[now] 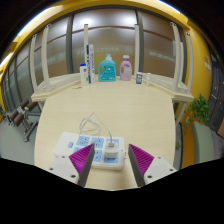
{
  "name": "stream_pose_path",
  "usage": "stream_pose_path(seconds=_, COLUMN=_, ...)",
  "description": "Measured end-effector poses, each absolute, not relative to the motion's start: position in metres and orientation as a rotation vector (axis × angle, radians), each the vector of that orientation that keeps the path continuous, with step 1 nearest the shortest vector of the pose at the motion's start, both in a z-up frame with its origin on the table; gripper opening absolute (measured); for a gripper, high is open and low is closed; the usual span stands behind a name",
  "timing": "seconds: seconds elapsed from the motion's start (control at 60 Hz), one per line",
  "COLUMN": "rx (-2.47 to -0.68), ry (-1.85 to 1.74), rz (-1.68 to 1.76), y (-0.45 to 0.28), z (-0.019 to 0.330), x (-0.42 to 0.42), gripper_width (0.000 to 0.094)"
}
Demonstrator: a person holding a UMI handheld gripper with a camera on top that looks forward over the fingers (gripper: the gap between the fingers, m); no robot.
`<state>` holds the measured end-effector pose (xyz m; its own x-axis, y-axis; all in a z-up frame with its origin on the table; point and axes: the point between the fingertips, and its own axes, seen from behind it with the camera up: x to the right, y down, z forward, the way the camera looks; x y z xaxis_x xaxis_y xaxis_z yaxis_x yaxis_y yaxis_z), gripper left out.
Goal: Unplug charger
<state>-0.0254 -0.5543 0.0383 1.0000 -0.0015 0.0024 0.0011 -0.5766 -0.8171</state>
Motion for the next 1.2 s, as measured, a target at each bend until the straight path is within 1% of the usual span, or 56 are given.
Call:
stream_pose_path(seconds=0.083, rx=-2.205, ry=0.003, rz=-0.022, y=-0.541, z=0.024, x=-0.021, gripper_width=0.0520)
stream_pose_path(seconds=0.15, rx=-2.203, ry=0.001, rz=-0.031, y=-0.534, z=0.021, x=-0.018, gripper_width=0.0303)
stream_pose_path(seconds=0.2, rx=-2.195, ry=-0.029, rz=-0.004, y=-0.532, z=0.023, x=-0.023, gripper_width=0.0196)
stream_pose_path(seconds=0.233, rx=-2.197, ry=-0.036, rz=-0.010, y=-0.533, z=0.024, x=-0.024, gripper_width=0.0178)
stream_pose_path(seconds=0.3, rx=-2.210, ry=-0.051, rz=-0.006, y=-0.534, z=0.023, x=-0.024, gripper_width=0.0107)
stream_pose_path(seconds=0.317, rx=-2.211, ry=-0.049, rz=0.002, y=-0.529, z=0.018, x=-0.022, gripper_width=0.0106)
stream_pose_path(seconds=0.367, rx=-2.238, ry=-0.035, rz=0.035, y=-0.532, z=0.020, x=-0.024, gripper_width=0.0099)
stream_pose_path(seconds=0.383, rx=-2.244, ry=-0.026, rz=0.054, y=-0.533, z=0.026, x=-0.026, gripper_width=0.0098)
stream_pose_path(seconds=0.4, rx=-2.220, ry=-0.017, rz=0.082, y=-0.531, z=0.043, x=-0.028, gripper_width=0.0096)
stream_pose_path(seconds=0.45, rx=-2.086, ry=-0.023, rz=0.114, y=-0.513, z=0.099, x=-0.023, gripper_width=0.0092)
stream_pose_path(seconds=0.5, rx=-1.969, ry=-0.053, rz=0.094, y=-0.499, z=0.164, x=-0.016, gripper_width=0.0092)
stream_pose_path(seconds=0.533, rx=-1.907, ry=-0.043, rz=0.101, y=-0.490, z=0.195, x=-0.009, gripper_width=0.0091)
stream_pose_path(seconds=0.55, rx=-1.881, ry=-0.032, rz=0.113, y=-0.487, z=0.223, x=-0.004, gripper_width=0.0091)
stream_pose_path(seconds=0.617, rx=-1.859, ry=0.006, rz=0.126, y=-0.467, z=0.230, x=0.016, gripper_width=0.0091)
stream_pose_path(seconds=0.683, rx=-1.899, ry=0.041, rz=0.125, y=-0.454, z=0.211, x=0.039, gripper_width=0.0090)
stream_pose_path(seconds=0.7, rx=-1.908, ry=0.046, rz=0.121, y=-0.458, z=0.195, x=0.048, gripper_width=0.0091)
stream_pose_path(seconds=0.733, rx=-1.954, ry=0.056, rz=0.109, y=-0.451, z=0.180, x=0.057, gripper_width=0.0091)
stream_pose_path(seconds=0.85, rx=-2.108, ry=0.045, rz=0.105, y=-0.451, z=0.100, x=0.072, gripper_width=0.0092)
stream_pose_path(seconds=0.867, rx=-2.115, ry=0.038, rz=0.104, y=-0.450, z=0.081, x=0.074, gripper_width=0.0092)
stream_pose_path(seconds=0.967, rx=-2.195, ry=-0.006, rz=0.090, y=-0.462, z=0.046, x=0.072, gripper_width=0.0105)
stream_pose_path(seconds=1.033, rx=-2.231, ry=-0.019, rz=0.088, y=-0.469, z=0.029, x=0.069, gripper_width=0.0150)
stream_pose_path(seconds=1.067, rx=-2.241, ry=-0.017, rz=0.095, y=-0.469, z=0.015, x=0.067, gripper_width=0.0168)
stream_pose_path(seconds=1.133, rx=-2.287, ry=-0.005, rz=0.085, y=-0.479, z=0.001, x=0.068, gripper_width=0.0216)
stream_pose_path(seconds=1.15, rx=-2.293, ry=-0.002, rz=0.081, y=-0.481, z=0.000, x=0.069, gripper_width=0.0248)
stream_pose_path(seconds=1.2, rx=-2.303, ry=0.006, rz=0.070, y=-0.485, z=-0.002, x=0.071, gripper_width=0.0390)
